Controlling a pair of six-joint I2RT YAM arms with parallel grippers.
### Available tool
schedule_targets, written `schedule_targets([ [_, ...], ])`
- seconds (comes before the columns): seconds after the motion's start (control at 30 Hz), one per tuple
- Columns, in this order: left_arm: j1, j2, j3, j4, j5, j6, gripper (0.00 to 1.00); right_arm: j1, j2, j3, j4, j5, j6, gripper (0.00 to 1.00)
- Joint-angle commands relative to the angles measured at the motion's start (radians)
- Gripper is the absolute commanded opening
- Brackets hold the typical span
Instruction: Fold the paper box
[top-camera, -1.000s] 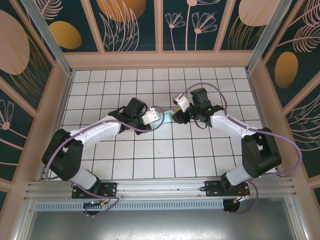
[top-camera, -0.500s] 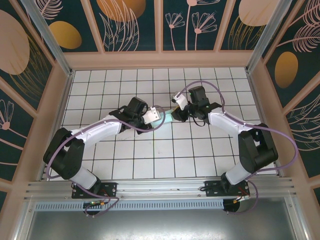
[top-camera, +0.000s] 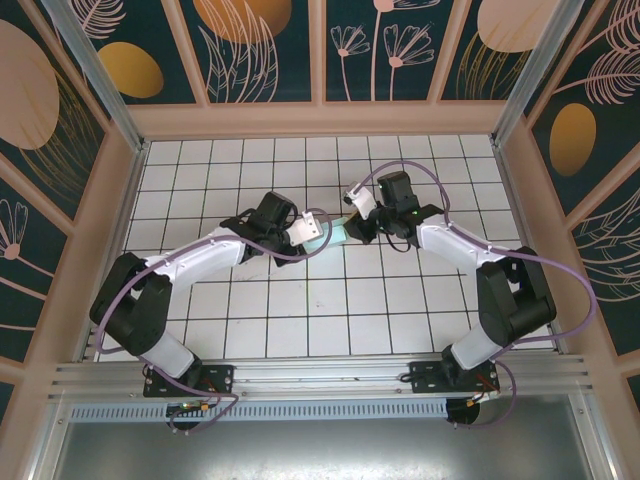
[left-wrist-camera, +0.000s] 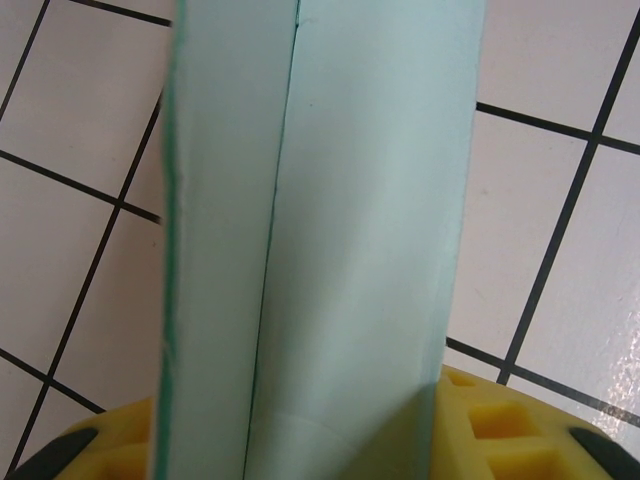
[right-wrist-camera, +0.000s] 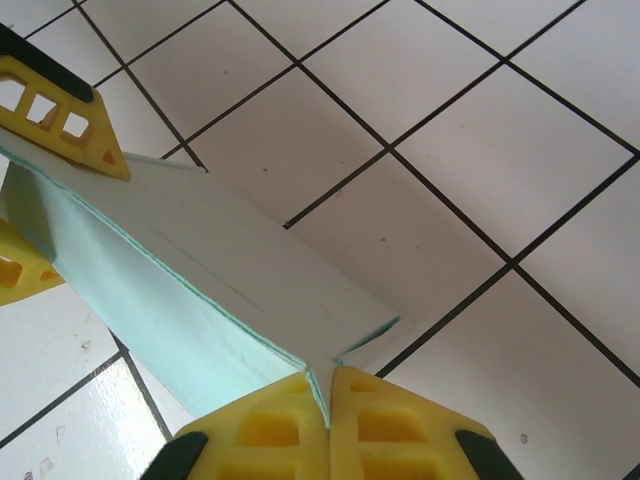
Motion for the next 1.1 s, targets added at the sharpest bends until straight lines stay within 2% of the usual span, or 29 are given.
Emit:
schedule_targets([
  [0.0,0.002,0.054,-0.024,-0.094,0.043,-0.027,0.28,0.008,-0.044,-0.003,0.013,0.018,0.030,0.22],
  [0.23,0.003,0.058,-0.025,-0.101,0.009,-0.031,0.28,-0.003,-0.066,-0.013,-0.030,0.057,0.003,0.29],
  [0.43,0.003,0.070,-0.021,-0.114,0.025,-0.039,0.28,-0.025,-0.093,-0.037,-0.018,-0.001,0.013,0.29],
  [0.5,0.004,0.072,-0.021,-0.117,0.029,-0.040,0.28,-0.034,-0.097,-0.043,-0.014,-0.023,0.016,0.26],
  [0.63,0.004,0.078,-0.018,-0.118,0.034,-0.040,0.28,-0.038,-0.085,-0.037,-0.023,-0.054,0.006,0.05],
  [0.7,0.004,0.078,-0.014,-0.121,0.036,-0.039,0.28,-0.036,-0.079,-0.031,-0.025,-0.079,0.007,0.00],
  [0.8,0.004,0.074,-0.010,-0.116,0.036,-0.039,0.29,-0.034,-0.074,-0.024,-0.021,-0.091,0.009,0.02],
  [0.93,0.004,0.067,-0.012,-0.107,0.050,-0.039,0.29,-0.032,-0.071,-0.023,-0.013,-0.079,0.003,0.17],
  [1.07,0.004,0.070,-0.011,-0.111,0.051,-0.039,0.29,-0.029,-0.060,-0.012,-0.011,-0.072,0.009,0.17],
])
